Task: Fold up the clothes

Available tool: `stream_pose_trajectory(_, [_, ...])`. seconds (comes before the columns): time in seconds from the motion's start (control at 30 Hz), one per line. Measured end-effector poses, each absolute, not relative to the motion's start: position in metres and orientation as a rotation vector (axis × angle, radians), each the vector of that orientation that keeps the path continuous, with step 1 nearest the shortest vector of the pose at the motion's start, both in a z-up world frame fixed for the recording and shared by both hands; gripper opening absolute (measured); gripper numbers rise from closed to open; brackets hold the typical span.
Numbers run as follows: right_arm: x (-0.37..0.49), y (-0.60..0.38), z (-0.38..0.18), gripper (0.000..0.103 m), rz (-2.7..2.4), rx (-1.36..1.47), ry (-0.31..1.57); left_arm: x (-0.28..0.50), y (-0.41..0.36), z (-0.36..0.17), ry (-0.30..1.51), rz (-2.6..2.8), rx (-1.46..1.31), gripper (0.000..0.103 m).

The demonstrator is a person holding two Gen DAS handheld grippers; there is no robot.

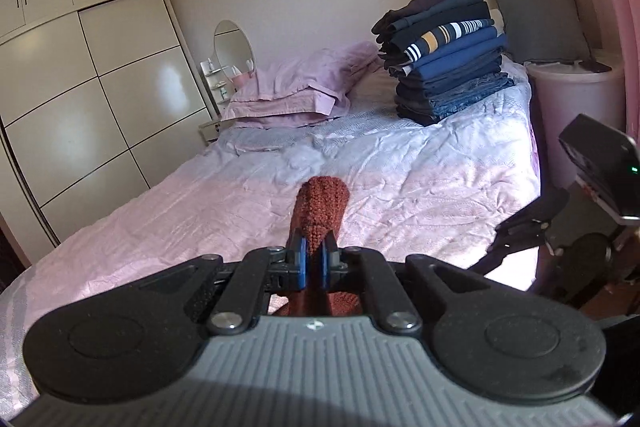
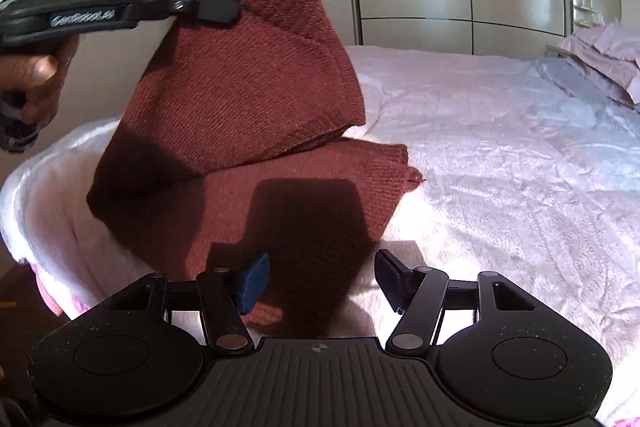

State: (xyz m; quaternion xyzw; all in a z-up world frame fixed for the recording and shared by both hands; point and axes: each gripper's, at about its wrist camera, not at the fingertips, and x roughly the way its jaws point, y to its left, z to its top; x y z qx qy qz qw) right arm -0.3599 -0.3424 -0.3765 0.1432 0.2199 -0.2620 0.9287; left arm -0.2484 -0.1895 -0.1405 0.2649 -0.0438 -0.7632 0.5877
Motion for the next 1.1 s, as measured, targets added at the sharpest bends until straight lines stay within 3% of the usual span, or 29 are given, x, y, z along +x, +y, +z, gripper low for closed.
stream_pose_trajectory(0.43, [-0.386,-0.433,-0.366,0.062,-0.515,0.550,0.395,-0.330,-0.170,-0.250,-0.332,-1.871,1.013,0.006])
stream_pose_trajectory(0.53, [-0.385,-0.450,-0.363,0.062,-0.502,0.614,0.365,-0.339,-0.170,-0.276,-0.340,-1.888,1.153,0.014])
stream_pose_trajectory(0.67, [-0.367,-0.469,-0.367,0.062,-0.411,0.717,0.356,-0.332,-0.175,-0.274,-0.224,-1.946,1.116,0.024])
stream_pose_trajectory(0.7, [-0.361,-0.470,-0.368,0.067,-0.392,0.717,0.372,-0.326,-0.175,-0.268,-0.177,-1.978,1.083,0.026])
stream_pose_trajectory(0.73, [-0.354,-0.471,-0.369,0.079,-0.383,0.697,0.399,-0.319,-0.174,-0.261,-0.132,-2.012,1.040,0.026])
stream_pose_trajectory(0.77, [-0.347,-0.470,-0.371,0.082,-0.385,0.673,0.427,-0.310,-0.173,-0.252,-0.091,-2.040,0.989,0.027])
stream_pose_trajectory(0.97, [-0.332,-0.474,-0.380,0.081,-0.359,0.655,0.452,-0.222,-0.192,-0.202,0.085,-1.931,0.725,0.031])
stream_pose_trajectory(1.0, [-0.330,-0.472,-0.380,0.066,-0.360,0.643,0.456,-0.208,-0.201,-0.198,0.096,-1.897,0.724,0.031])
stream_pose_trajectory(1.03, [-0.330,-0.470,-0.379,0.044,-0.358,0.633,0.457,-0.194,-0.210,-0.195,0.105,-1.866,0.726,0.031])
stream_pose_trajectory(1.1, [-0.329,-0.466,-0.376,0.029,-0.349,0.624,0.443,-0.169,-0.234,-0.190,0.116,-1.842,0.751,0.031])
